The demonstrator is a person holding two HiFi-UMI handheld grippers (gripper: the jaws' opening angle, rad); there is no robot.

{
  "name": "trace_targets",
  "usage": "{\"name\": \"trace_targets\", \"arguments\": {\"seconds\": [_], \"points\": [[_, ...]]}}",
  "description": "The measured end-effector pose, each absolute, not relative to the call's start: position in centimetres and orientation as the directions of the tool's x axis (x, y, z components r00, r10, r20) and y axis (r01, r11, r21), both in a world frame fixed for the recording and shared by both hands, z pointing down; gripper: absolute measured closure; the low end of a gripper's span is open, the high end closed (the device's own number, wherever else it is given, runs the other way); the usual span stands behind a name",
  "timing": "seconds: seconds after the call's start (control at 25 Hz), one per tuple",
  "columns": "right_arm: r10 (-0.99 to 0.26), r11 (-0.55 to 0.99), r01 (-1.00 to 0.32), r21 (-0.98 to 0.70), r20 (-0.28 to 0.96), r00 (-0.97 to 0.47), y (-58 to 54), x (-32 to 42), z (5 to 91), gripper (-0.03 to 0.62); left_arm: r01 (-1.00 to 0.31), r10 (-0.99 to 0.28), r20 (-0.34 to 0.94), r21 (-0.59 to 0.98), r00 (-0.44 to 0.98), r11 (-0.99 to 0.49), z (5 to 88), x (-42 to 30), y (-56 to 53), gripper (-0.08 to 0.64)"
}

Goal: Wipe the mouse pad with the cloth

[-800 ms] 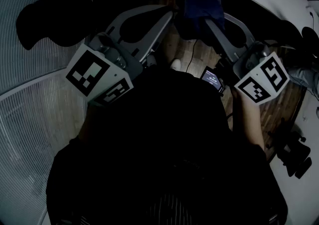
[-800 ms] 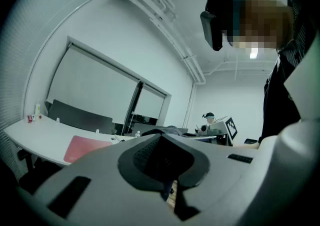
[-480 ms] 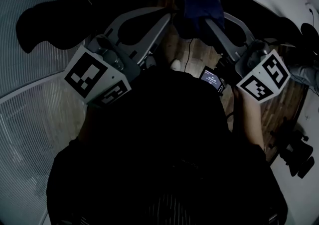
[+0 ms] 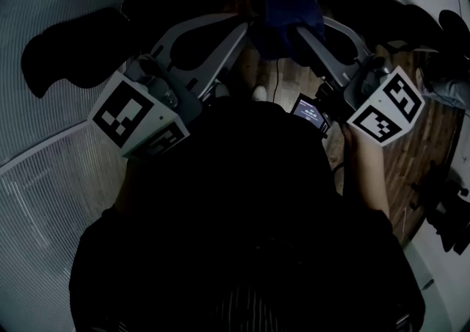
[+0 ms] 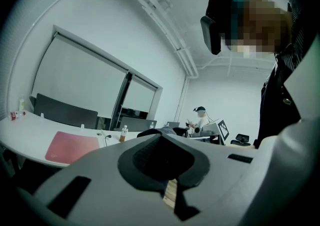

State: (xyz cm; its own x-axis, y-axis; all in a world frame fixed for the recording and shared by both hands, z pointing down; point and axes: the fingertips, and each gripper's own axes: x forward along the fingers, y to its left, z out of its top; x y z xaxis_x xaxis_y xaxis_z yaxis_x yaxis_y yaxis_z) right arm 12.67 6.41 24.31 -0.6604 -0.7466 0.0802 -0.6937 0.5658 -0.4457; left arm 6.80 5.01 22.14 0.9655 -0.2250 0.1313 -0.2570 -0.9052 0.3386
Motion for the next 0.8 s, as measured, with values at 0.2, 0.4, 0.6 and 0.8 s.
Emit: {"name": "trace_targets", "arguments": {"seconds": [0.2,0.4,0.6,0.8], "points": [[-0.786,0.522,-0.731,-0.44,0.086,-0.612,7.4,13.8,26.2,0.555,-0.197,-0.166,0.12,0.339,0.979,-0.92,23.9,7.7,5.7,0.554],[-0.83,0.46,-0.77,-0.442,0.094,-0.55,7.1,17.0,26.4,0.555,-0.152,-0.119,0.119,0.333,0.986,-0.931,23.8,10.4,4.6,0.554],[-0.868,0.401,-0.812,-0.424,0.107,-0.484,4.5,14.7,21.9,0.555,-0.063,-0.027,0.109,0.339,0.994,-0.939,19.9,8.7,1.5,0.554],[-0.895,0.344,-0.836,-0.428,0.121,-0.43,3.2,14.9,20.0,0.555,-0.027,0.013,0.114,0.346,0.993,-0.938,18.1,9.4,-0.8,0.554]]}}
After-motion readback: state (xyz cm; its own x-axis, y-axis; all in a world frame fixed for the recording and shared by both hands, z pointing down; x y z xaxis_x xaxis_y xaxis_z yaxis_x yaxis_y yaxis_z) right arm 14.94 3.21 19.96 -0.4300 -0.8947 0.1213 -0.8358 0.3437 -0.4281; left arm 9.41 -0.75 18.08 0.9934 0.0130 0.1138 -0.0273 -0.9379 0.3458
